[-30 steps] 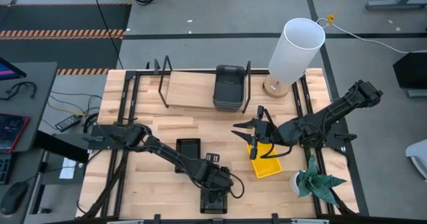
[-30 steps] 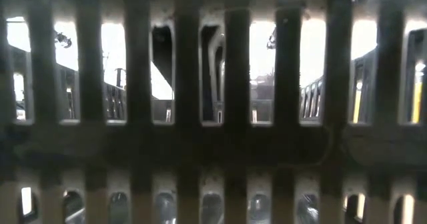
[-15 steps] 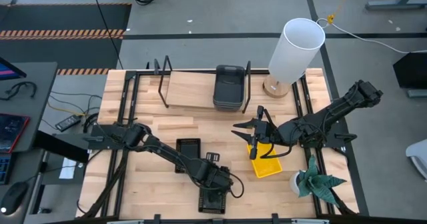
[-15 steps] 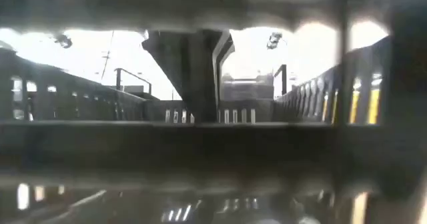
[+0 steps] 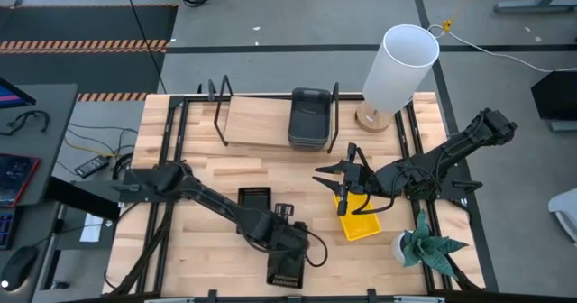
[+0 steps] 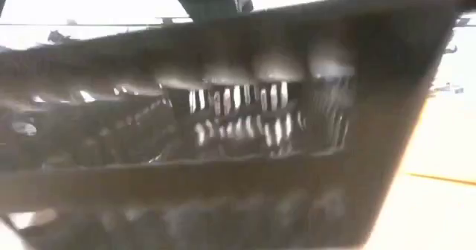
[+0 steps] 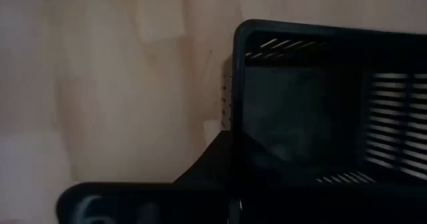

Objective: Stack baskets on shelf by color
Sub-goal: Stack the bottom black bin on top of the other stacked black bins

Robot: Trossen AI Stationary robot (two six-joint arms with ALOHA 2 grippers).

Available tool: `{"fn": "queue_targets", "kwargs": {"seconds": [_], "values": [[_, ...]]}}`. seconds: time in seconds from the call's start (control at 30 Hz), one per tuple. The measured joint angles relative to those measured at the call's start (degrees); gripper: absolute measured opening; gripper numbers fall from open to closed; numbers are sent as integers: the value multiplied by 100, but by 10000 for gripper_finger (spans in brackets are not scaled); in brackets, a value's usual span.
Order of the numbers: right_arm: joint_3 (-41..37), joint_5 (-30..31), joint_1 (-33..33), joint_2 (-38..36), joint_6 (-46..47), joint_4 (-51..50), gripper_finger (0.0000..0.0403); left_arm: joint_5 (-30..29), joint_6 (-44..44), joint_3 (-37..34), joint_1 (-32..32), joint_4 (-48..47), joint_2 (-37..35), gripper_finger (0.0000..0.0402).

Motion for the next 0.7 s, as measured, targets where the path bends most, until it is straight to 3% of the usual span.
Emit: {"fn": "queue_targets", "kwargs": {"seconds": [0.17, 0.43, 0.7], "values": [[0, 0, 0, 0, 0, 0, 98, -10, -154, 2, -3, -118, -544, 13], [0, 0, 0, 0, 0, 0, 98, -96, -242, 3, -26, -1138, -1208, 14], [-2, 0, 0, 2, 2, 0, 98, -1164, -394, 2, -31, -2324, -1431, 15]]}}
